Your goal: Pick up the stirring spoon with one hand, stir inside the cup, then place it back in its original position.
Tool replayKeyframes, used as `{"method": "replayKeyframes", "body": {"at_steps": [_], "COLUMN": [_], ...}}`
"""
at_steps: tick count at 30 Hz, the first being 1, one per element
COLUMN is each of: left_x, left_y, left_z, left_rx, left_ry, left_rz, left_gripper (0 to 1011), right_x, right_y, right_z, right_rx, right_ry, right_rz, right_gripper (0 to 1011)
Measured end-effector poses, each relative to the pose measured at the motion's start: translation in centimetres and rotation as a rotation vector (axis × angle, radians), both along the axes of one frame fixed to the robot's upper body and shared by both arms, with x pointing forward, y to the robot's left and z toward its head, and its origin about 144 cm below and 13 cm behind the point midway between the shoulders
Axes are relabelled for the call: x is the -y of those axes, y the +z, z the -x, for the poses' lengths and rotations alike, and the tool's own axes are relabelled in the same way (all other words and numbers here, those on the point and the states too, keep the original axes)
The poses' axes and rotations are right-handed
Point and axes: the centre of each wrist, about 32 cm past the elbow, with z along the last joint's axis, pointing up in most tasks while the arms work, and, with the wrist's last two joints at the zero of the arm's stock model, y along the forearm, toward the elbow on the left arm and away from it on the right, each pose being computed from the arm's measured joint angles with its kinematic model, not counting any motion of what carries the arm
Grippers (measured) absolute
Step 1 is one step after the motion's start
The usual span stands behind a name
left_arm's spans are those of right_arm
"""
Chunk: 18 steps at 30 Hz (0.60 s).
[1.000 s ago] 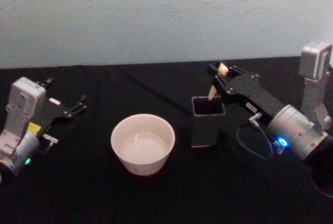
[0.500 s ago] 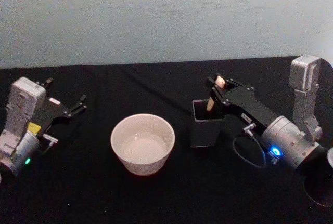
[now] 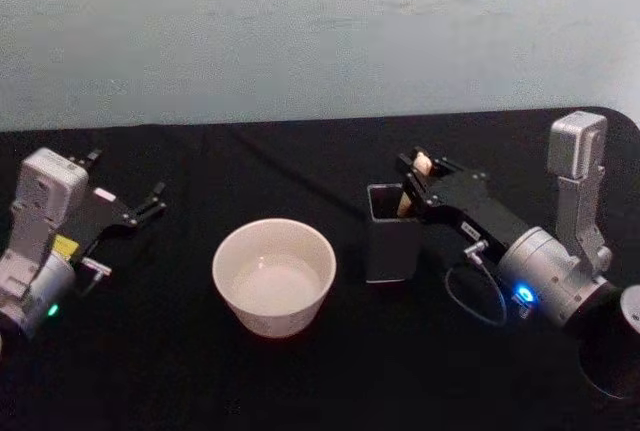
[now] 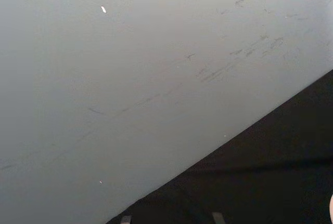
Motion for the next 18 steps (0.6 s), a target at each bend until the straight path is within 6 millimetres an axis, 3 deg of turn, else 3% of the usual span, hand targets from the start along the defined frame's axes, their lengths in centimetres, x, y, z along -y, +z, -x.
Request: {"method": "replayKeyframes", "body": {"at_steps": [18], "left_x": [0.0], "left_y": [0.0], "left_z": [0.0], "left_rx": [0.0], "left_ry": [0.0], "left_rz": [0.0], "left_gripper": [1001], "right_x": [-0.08], "right_y": [-0.04], "right_z": [-0.09], "right_rx": [-0.003], "right_ry": [-0.003], "right_rz": [0.01], "right_gripper": [211]}}
